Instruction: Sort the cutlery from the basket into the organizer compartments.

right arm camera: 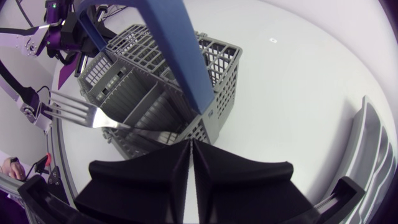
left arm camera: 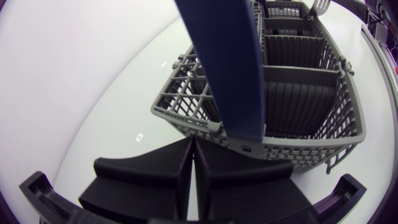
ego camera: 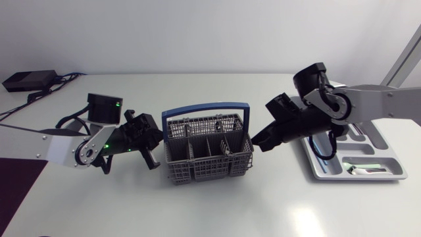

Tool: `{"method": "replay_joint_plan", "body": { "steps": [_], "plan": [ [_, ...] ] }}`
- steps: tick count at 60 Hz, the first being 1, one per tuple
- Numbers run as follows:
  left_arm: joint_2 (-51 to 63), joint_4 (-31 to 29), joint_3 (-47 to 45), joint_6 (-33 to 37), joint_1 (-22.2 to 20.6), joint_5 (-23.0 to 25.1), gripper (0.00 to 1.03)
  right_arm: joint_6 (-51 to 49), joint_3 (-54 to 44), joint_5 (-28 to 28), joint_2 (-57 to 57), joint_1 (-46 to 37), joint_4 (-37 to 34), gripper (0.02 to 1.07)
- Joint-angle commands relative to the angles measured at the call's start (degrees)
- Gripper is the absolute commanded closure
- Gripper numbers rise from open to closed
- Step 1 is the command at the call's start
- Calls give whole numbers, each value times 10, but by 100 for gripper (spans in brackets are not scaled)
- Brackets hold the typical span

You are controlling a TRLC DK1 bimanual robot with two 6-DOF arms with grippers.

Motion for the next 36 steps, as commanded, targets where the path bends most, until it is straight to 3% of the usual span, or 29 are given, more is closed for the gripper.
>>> {"method": "replay_joint_plan", "body": {
  "steps": [1,10,21,32,36],
  "plan": [
    [-40,10,-20,-5,11,8,100,5,-38,24,-56,5,15,86],
    [-90,8,-60,0,14,8,100,-16,-88,72,-148,11,31,70],
    [-178,-17,-102,-1,14,9,100,-42,-145,97,-249,41,37,70],
    [-270,-96,-108,-4,3,11,100,-37,-167,135,-303,108,34,70],
    [-306,-130,-107,-13,-20,11,100,-31,-163,150,-305,133,33,70]
  ]
}}
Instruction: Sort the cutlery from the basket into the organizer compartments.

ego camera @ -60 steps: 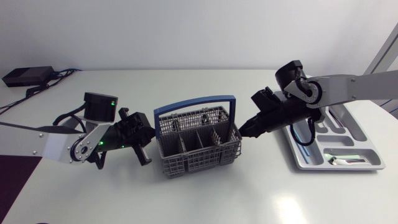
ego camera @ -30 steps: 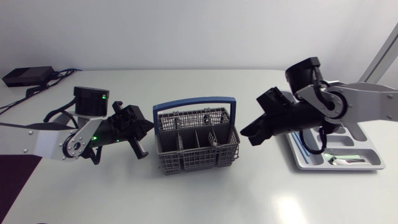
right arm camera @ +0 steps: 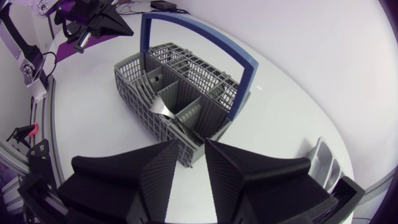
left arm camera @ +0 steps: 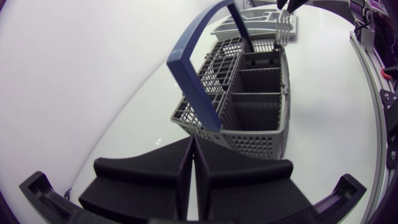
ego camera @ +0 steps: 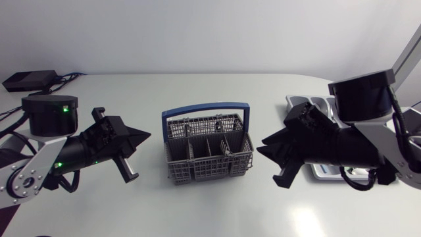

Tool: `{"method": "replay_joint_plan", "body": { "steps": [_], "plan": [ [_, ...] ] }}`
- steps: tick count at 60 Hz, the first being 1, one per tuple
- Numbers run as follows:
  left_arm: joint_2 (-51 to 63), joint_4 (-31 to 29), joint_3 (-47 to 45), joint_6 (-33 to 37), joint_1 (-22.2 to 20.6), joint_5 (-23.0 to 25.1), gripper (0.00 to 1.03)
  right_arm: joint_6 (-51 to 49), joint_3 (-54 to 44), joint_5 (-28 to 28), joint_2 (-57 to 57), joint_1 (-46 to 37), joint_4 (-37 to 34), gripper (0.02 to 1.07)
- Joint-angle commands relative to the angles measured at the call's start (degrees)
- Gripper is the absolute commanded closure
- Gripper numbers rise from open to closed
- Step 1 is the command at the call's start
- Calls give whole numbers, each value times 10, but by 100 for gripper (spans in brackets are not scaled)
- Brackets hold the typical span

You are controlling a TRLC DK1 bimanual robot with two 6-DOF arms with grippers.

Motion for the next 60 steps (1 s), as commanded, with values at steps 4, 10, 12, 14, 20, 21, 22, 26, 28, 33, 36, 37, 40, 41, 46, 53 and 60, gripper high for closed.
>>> {"method": "replay_joint_plan", "body": {
  "steps": [4,10,12,14,20,21,22,26,28,33,36,37,40,41,46,53,60],
  "plan": [
    [-55,-46,-10,-18,-33,7,100,8,-12,18,-7,38,7,70],
    [-82,-74,-7,-45,-59,6,100,10,-19,34,-7,65,25,70],
    [-84,-81,-7,-47,-65,6,100,10,-24,43,-6,77,33,70],
    [-87,-84,-7,-56,-77,3,100,10,-27,55,-4,94,43,70],
    [-89,-86,-12,-67,-101,-13,100,14,-30,77,1,130,65,70],
    [-89,-86,-12,-68,-105,-15,100,15,-30,81,3,135,70,70],
    [-89,-86,-11,-70,-109,-19,100,15,-28,82,6,143,72,70],
    [-89,-87,-8,-75,-119,-25,100,17,-24,82,19,148,83,70],
    [-89,-87,-7,-77,-123,-27,100,19,-19,82,29,153,86,70],
    [-88,-88,-3,-82,-132,-30,100,22,-14,91,48,168,98,70],
    [-87,-88,-1,-84,-137,-36,100,24,-12,96,59,177,104,70],
    [-87,-87,-1,-84,-139,-37,100,25,-12,96,61,178,107,70],
    [-86,-87,-1,-85,-144,-37,100,28,-10,100,70,181,112,70],
    [-86,-87,-1,-85,-144,-37,100,28,-9,102,73,182,113,69],
    [-84,-85,0,-86,-147,-38,100,31,-2,111,85,185,119,62],
    [-81,-82,0,-89,-151,-38,100,36,8,127,103,188,125,62],
    [-80,-80,-1,-90,-156,-38,100,39,14,135,112,190,136,62]
  ]
}}
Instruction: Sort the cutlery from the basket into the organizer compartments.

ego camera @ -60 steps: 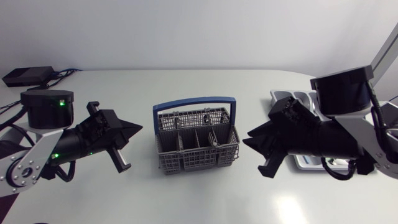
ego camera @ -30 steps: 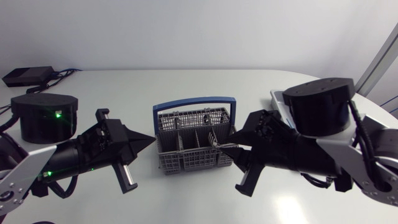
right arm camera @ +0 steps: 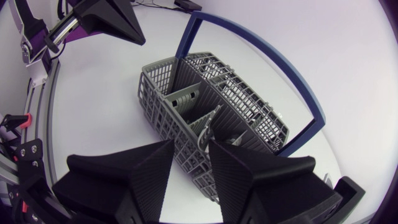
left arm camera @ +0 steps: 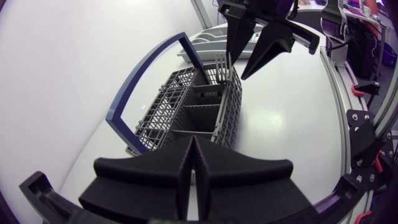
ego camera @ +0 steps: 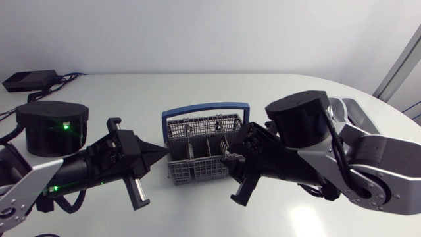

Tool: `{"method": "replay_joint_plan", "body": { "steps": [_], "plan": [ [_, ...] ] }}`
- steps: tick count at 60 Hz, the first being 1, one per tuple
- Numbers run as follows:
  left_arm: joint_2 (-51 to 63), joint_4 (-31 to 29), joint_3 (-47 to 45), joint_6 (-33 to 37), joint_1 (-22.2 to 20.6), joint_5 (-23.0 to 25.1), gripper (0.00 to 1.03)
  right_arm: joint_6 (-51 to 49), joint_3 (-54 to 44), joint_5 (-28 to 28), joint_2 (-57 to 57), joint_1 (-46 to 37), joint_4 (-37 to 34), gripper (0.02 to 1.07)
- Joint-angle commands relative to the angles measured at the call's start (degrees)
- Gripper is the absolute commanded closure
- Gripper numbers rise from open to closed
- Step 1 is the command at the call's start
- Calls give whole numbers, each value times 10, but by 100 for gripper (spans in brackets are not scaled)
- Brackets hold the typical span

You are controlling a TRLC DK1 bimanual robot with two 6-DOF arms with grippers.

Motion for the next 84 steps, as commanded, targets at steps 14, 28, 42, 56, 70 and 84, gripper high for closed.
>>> {"method": "replay_joint_plan", "body": {
  "steps": [14,28,42,56,70,84],
  "plan": [
    [9,3,0,-14,-14,-6,100,21,39,34,50,18,26,63],
    [10,3,4,-13,-17,-9,100,24,43,49,57,18,28,78],
    [18,3,14,-13,-31,-19,100,26,50,49,68,15,30,102],
    [27,4,19,-14,-38,-21,100,24,68,47,40,11,-3,102],
    [47,17,15,-14,-40,-21,100,21,112,34,-9,11,-69,102],
    [55,24,13,-14,-45,-21,100,46,162,-35,-50,-5,-136,102]
  ]
}}
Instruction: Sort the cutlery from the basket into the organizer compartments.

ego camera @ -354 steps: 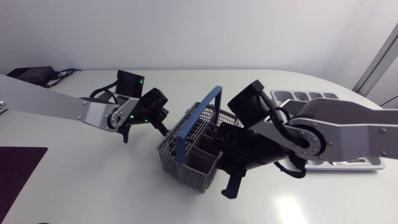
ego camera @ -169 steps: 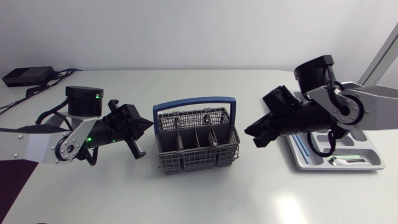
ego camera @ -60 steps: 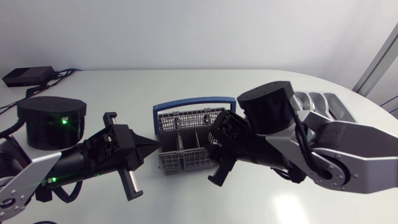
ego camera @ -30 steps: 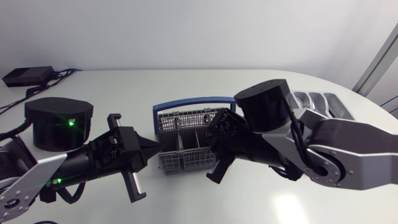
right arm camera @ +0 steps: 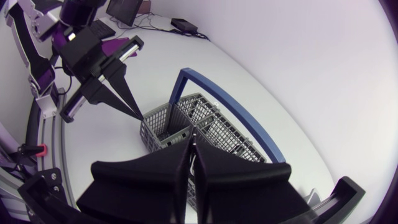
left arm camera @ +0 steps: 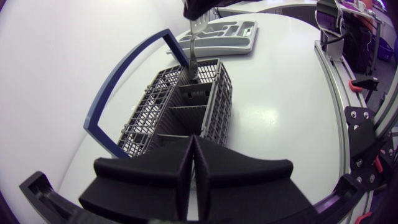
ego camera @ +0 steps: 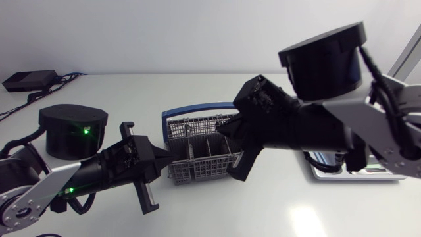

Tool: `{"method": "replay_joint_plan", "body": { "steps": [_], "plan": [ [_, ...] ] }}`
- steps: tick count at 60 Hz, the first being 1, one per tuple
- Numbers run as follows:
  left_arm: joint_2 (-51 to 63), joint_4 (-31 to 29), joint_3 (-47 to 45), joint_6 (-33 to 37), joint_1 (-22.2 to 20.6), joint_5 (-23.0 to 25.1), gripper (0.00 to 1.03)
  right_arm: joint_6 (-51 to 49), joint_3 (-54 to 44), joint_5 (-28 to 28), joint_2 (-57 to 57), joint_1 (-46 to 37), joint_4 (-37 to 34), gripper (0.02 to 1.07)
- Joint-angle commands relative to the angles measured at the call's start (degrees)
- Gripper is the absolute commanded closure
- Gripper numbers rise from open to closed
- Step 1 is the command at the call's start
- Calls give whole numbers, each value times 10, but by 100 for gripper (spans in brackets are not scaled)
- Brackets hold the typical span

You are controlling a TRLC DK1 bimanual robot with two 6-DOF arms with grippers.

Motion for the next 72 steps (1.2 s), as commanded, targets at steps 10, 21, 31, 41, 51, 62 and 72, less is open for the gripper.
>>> {"method": "replay_joint_plan", "body": {
  "steps": [10,21,31,41,51,62,72],
  "plan": [
    [12,7,5,-12,-8,-5,100,43,81,-77,-58,-42,-88,102],
    [12,7,5,-12,-9,-5,100,48,120,-117,-95,-103,-158,102],
    [14,6,9,-12,-12,-8,100,47,154,-163,-110,-218,-222,102],
    [16,7,8,-12,-13,-8,100,34,183,-205,-87,-370,-277,102],
    [16,7,8,-13,-21,-12,100,21,181,-205,-58,-476,-278,102],
    [16,6,8,-15,-25,-16,100,26,180,-158,6,-546,-250,102],
    [14,6,8,-15,-25,-20,100,34,199,-133,86,-597,-222,102]
  ]
}}
